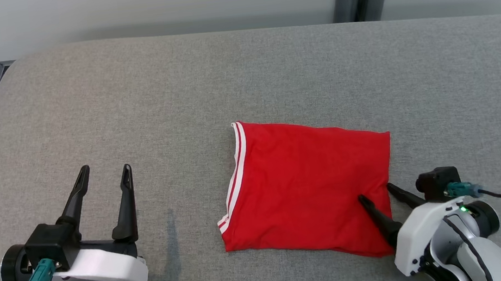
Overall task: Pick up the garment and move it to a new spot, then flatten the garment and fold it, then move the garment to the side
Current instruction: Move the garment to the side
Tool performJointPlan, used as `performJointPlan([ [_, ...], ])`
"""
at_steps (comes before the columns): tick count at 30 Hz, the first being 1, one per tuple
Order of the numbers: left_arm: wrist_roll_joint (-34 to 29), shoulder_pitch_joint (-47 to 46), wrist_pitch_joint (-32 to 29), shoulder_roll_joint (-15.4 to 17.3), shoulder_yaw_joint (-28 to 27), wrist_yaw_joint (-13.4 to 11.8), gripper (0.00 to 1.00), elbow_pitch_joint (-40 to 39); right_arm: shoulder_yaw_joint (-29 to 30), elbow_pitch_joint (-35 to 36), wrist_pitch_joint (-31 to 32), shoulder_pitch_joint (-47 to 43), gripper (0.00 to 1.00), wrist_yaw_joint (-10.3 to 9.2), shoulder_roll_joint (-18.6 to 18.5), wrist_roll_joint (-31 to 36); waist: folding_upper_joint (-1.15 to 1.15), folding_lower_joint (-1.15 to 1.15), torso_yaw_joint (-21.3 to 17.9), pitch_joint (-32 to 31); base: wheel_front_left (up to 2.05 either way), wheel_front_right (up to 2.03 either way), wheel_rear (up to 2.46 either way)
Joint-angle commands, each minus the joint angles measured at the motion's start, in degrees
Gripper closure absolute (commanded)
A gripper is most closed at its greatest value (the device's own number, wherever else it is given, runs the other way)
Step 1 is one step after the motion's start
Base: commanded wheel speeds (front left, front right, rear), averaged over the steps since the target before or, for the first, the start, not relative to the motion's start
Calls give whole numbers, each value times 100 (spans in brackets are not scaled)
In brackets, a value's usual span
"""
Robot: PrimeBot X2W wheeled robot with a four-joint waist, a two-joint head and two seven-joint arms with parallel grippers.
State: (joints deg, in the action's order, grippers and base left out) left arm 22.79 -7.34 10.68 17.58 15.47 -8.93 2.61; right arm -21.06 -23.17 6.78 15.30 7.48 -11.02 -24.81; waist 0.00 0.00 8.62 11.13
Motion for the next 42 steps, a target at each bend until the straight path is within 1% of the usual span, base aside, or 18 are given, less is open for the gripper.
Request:
performJointPlan([
  [1, -5, -116, 48, 15, -12, 29, 0, 43, -91, -233, 22, 161, 0, 3, -3, -90, 0, 0, 33, 51, 0, 0, 0],
  [2, -5, -140, 57, 9, -4, 33, 0, 62, -146, -356, 18, 227, 22, 3, 12, -120, 0, 0, 36, 59, 0, 0, 0],
  [3, -3, -161, 67, 5, 1, 32, 0, 77, -201, -471, 20, 277, 56, 3, 32, -174, 0, 0, 37, 67, 0, 0, 0],
  [4, 0, -178, 82, 0, 4, 35, 0, 95, -265, -572, 43, 321, 100, 3, 40, -217, 0, 0, 36, 68, 0, 0, 0],
  [9, 20, -181, 121, 4, -4, 8, 0, 184, -426, -694, -100, 575, 100, 0, -63, -354, 0, 0, -10, 32, 0, 0, 0],
  [12, 18, -177, 139, 34, -27, -11, 0, 210, -454, -541, -159, 641, 100, 1, -217, -288, 0, 0, -112, -14, 0, 0, 0],
  [16, 30, -105, 140, 96, -57, -38, 0, 180, -511, -133, -91, 480, 100, 1, -509, -117, 0, 0, -396, -57, 0, 0, 0],
  [17, 30, -105, 140, 96, -57, -38, 0, 180, -511, -133, -91, 480, 100, 1, -509, -117, 0, 0, -396, -57, 0, 0, 0],
  [20, 28, -53, 101, 136, -68, -64, 0, 124, -456, 282, 24, 291, 100, 1, -754, 37, 0, 0, -722, -63, 0, 0, 0],
  [25, -38, -91, -4, 294, -91, -106, 0, -23, -250, 1065, 298, -16, 100, 1, -1109, 293, 0, 0, -1409, 13, 0, 0, 0],
  [28, -83, -156, -104, 378, -98, -116, 0, -166, -82, 1503, 469, -155, 100, 0, -1259, 415, 0, 0, -1827, 123, 0, 0, 0],
  [29, -114, -209, -159, 443, -76, -104, 0, -242, 54, 1745, 541, -218, 100, 1, -1329, 490, 0, 0, -2051, 198, 0, 0, 0],
  [33, -181, -330, -295, 559, -46, -90, 0, -384, 223, 2136, 585, -183, 100, 1, -1436, 567, 0, 0, -2463, 370, 0, 0, 0],
  [35, -237, -377, -375, 644, -23, -78, 0, -449, 293, 2258, 569, -30, 100, 1, -1516, 598, 0, 0, -2645, 471, 0, 0, 0],
  [36, -237, -377, -375, 644, -23, -78, 0, -449, 293, 2258, 569, -30, 100, 1, -1516, 598, 0, 0, -2645, 471, 0, 0, 0],
  [37, -282, -468, -452, 697, 0, -56, 0, -516, 378, 2306, 509, 161, 100, 1, -1593, 593, 0, 0, -2787, 579, 0, 0, 0],
  [38, -300, -516, -489, 712, 33, -35, 0, -541, 422, 2290, 468, 262, 100, 0, -1623, 594, 0, 0, -2841, 638, 0, 0, 0],
  [42, -391, -738, -615, 772, 140, 23, 0, -632, 630, 1978, 203, 763, 100, 1, -1750, 462, 0, 0, -2985, 884, 0, 0, 0],
])
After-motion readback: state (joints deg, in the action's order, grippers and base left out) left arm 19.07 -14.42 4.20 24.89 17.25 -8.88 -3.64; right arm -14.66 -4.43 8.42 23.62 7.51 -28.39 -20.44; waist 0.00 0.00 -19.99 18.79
